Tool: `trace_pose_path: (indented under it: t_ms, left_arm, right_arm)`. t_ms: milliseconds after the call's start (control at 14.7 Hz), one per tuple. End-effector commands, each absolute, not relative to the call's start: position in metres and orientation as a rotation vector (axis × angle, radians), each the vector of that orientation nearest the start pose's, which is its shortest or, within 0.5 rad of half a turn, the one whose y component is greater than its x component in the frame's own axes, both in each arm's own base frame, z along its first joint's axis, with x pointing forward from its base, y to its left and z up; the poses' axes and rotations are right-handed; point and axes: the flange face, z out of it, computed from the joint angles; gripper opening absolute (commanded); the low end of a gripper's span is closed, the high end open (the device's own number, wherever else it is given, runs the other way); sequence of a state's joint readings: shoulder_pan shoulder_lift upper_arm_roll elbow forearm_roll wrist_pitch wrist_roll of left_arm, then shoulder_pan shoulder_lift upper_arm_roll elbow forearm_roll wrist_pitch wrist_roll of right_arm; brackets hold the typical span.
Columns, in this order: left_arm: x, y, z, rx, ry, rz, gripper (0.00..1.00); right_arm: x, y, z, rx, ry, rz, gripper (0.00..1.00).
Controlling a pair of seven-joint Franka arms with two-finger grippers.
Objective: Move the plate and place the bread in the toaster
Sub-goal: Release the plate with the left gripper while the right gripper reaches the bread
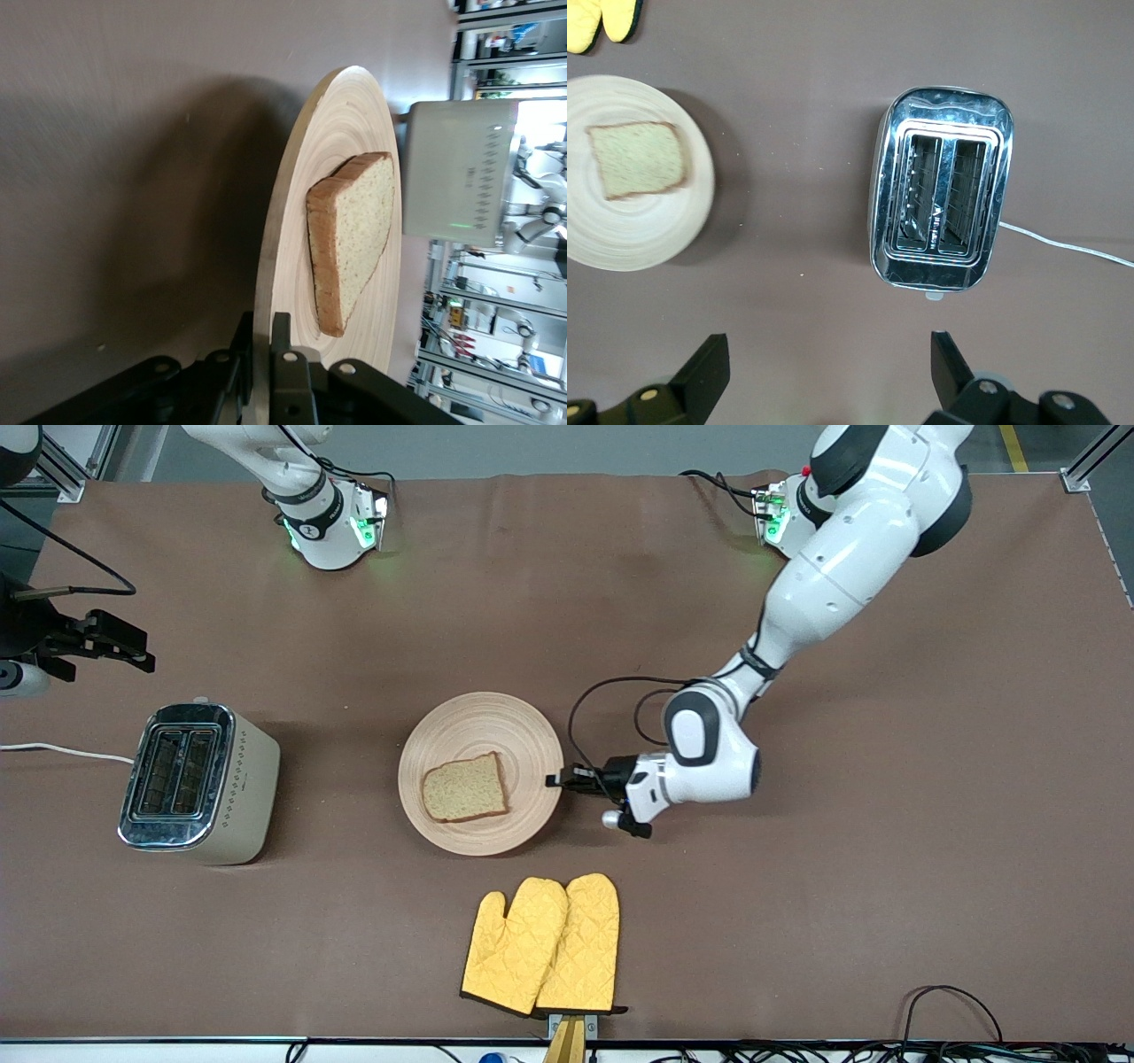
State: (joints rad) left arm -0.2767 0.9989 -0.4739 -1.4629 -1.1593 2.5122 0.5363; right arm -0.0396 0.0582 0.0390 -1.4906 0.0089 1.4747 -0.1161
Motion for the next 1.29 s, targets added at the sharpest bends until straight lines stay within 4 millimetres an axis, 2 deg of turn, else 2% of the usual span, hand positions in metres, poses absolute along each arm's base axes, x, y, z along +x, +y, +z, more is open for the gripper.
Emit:
trace_pose_path:
  t_ms: [0, 68, 136, 204, 272, 340, 409, 477, 545, 613, 681, 749, 817, 953, 1021, 1157, 1226]
  left_arm:
    - [0.571, -0.464, 0.13, 2.057, -0.02, -0.072, 0.0]
    - [0.568, -0.47, 0.13, 2.058, -0.019, -0.071, 0.01]
    - [0.569, -0.469, 0.13, 2.059, -0.006, -0.077, 0.05]
    - [0.568, -0.469, 0.129, 2.059, -0.004, -0.079, 0.24]
    - [0.568, -0.468, 0.129, 2.06, -0.002, -0.081, 0.57]
    - [0.57, -0.466, 0.13, 2.059, 0.008, -0.08, 1.0]
    - [0.575, -0.462, 0.136, 2.059, 0.014, -0.071, 1.0]
    - [0.585, -0.454, 0.144, 2.067, 0.031, -0.061, 1.0]
    - [0.601, -0.433, 0.15, 2.097, 0.031, -0.031, 1.0]
    - [0.613, -0.419, 0.158, 2.128, -0.006, -0.022, 1.0]
    - [0.632, -0.394, 0.171, 2.16, -0.048, -0.045, 1.0]
    - [0.647, -0.364, 0.175, 2.21, -0.063, -0.094, 1.0]
    - [0.655, -0.343, 0.18, 2.257, -0.115, -0.155, 1.0]
    - [0.688, -0.286, 0.213, 2.298, -0.196, -0.193, 1.0]
    - [0.698, -0.256, 0.222, 2.3, -0.231, -0.239, 1.0]
    - [0.714, -0.193, 0.237, 2.347, -0.281, -0.276, 1.0]
    - [0.722, -0.163, 0.253, 2.391, -0.312, -0.264, 1.0]
  right_arm:
    - [0.569, 0.036, 0.607, -3.105, -0.251, 0.116, 1.0]
    - [0.573, 0.046, 0.605, -3.106, -0.239, 0.089, 1.0]
    - [0.574, 0.061, 0.601, -3.111, -0.18, 0.092, 1.0]
    - [0.578, 0.077, 0.587, -3.104, -0.097, 0.12, 1.0]
    - [0.58, 0.09, 0.579, -3.09, -0.039, 0.099, 1.0]
    - [0.581, 0.102, 0.571, -3.087, -0.021, 0.076, 1.0]
    - [0.581, 0.114, 0.558, -3.087, -0.041, 0.076, 1.0]
    - [0.579, 0.127, 0.528, -3.088, -0.063, 0.073, 1.0]
    - [0.579, 0.132, 0.5, -3.084, -0.069, 0.041, 1.0]
    - [0.579, 0.138, 0.481, -3.076, -0.075, -0.009, 1.0]
    - [0.58, 0.152, 0.465, -3.062, -0.09, -0.059, 1.0]
    - [0.582, 0.157, 0.443, -3.055, -0.053, -0.081, 1.0]
    - [0.584, 0.163, 0.426, -3.051, -0.016, -0.096, 1.0]
    - [0.592, 0.174, 0.374, -3.048, -0.017, -0.114, 1.0]
    - [0.598, 0.175, 0.349, -3.045, -0.013, -0.134, 1.0]
    - [0.603, 0.185, 0.315, -3.042, -0.03, -0.15, 1.0]
    - [0.602, 0.194, 0.303, -3.041, -0.055, -0.158, 1.0]
